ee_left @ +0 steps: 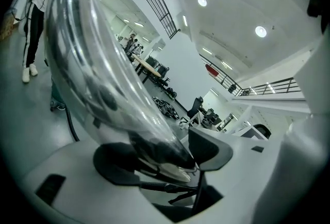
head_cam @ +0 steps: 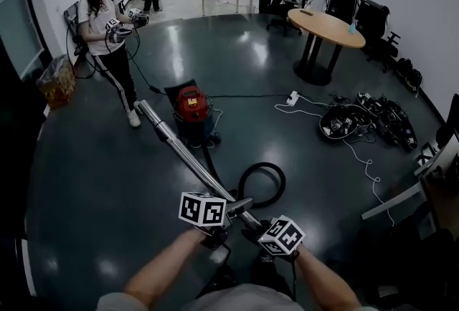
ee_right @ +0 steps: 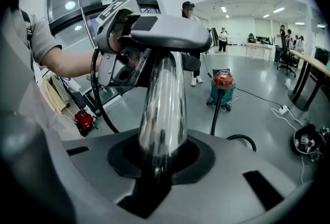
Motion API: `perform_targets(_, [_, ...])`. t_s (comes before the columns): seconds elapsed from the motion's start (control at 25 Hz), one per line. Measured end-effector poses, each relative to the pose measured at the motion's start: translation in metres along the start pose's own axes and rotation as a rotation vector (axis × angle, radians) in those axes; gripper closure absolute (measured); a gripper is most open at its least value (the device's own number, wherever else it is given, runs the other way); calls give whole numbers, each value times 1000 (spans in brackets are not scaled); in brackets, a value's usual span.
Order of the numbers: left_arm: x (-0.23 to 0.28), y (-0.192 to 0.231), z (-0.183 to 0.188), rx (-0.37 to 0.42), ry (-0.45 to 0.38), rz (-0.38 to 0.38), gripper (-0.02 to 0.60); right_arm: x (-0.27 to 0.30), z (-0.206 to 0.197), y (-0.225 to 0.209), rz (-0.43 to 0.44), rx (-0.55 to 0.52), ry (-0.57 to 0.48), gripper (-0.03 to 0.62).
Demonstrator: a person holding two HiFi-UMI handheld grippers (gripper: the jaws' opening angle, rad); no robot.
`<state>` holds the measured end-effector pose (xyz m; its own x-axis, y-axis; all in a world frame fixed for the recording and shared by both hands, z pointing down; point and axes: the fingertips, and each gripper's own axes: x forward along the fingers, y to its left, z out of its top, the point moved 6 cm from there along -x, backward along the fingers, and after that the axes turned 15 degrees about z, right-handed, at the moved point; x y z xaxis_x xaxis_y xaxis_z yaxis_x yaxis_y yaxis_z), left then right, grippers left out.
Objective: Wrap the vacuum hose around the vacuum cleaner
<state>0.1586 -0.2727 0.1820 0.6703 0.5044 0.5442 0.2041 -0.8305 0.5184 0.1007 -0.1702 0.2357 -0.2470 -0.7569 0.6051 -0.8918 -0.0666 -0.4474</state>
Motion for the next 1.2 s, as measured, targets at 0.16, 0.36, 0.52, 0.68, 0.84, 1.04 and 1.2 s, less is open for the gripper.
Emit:
perform_targets(0.16, [5,7,13,8,-47,45,295,-4,11,-26,30,-14,-13,503])
perform_targets(0.36, [23,7,26,-6,-54,93,295,-20,13,-61,76,-66,11,503])
perform_targets(0.52, [36,5,42,18,-42,125,295,-40,11,-99,106,-59,16,503])
perform_targets(0.68, [47,-1,57,146,-37,222,296,-62,4,-132,150,-37,33,503])
perform_targets(0.84, [64,-11,66,411,-1,352,303,-81,-7,-160,174,-42,69,503])
perform_targets(1.04, [88,-19,74,660,41,440,418,-100,-16,-187,200,-38,103,502])
perform_targets(1.2, [103,-27,81,858,67,538,572,-120,-22,-202,211,-47,143,503])
